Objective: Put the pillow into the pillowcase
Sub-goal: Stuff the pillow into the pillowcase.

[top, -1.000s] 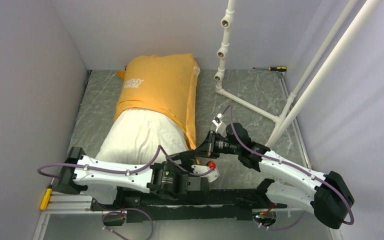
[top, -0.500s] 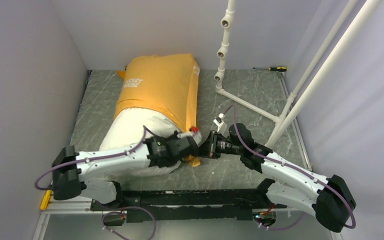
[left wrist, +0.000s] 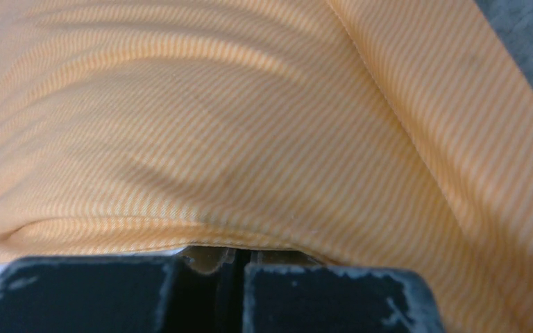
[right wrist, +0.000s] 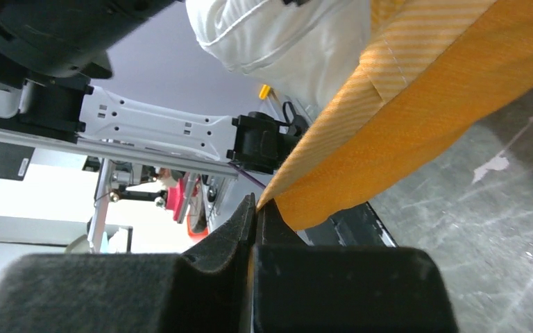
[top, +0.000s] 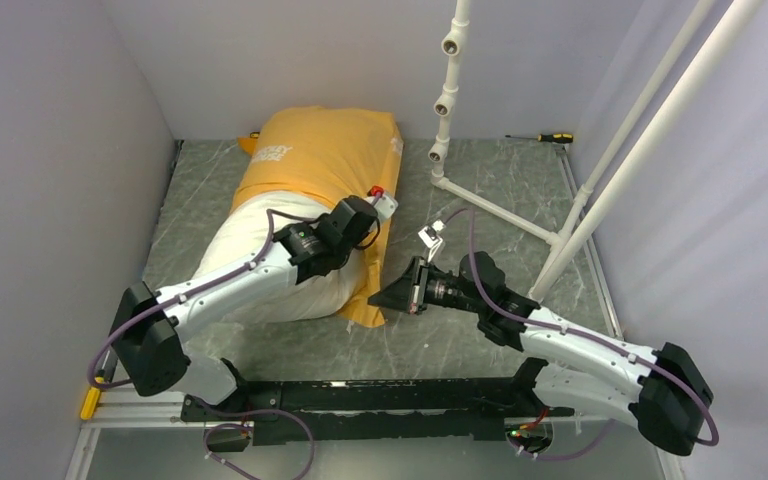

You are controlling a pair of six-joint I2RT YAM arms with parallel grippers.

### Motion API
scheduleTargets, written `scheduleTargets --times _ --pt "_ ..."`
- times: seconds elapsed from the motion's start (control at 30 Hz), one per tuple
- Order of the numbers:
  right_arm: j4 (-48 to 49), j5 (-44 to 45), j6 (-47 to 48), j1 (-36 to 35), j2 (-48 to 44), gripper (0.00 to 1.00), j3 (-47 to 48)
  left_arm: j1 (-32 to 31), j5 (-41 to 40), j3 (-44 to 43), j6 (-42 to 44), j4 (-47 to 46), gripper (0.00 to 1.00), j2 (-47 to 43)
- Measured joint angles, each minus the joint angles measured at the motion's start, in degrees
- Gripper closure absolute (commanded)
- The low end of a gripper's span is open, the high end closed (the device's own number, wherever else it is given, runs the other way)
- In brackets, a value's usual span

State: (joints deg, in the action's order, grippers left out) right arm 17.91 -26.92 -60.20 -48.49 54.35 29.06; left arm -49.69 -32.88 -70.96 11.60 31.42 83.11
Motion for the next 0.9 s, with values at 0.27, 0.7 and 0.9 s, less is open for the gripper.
scheduleTargets --times 0.27,0.7,0.9 --pt "8.55 4.28 -6.36 -6.64 6.32 1.0 1.11 0.07 -3.58 9.66 -5.29 -9.14 1.0 -4.15" --pt "-19.89 9.94 4.76 -6.71 1.14 1.0 12.46 2.78 14.12 -3.45 -25.27 17.68 0.21 -12.28" --pt "-21.97 7.37 4.5 -3.87 0.92 1.0 12.02 3.04 23.04 -7.34 -36.89 32.44 0.01 -19.15"
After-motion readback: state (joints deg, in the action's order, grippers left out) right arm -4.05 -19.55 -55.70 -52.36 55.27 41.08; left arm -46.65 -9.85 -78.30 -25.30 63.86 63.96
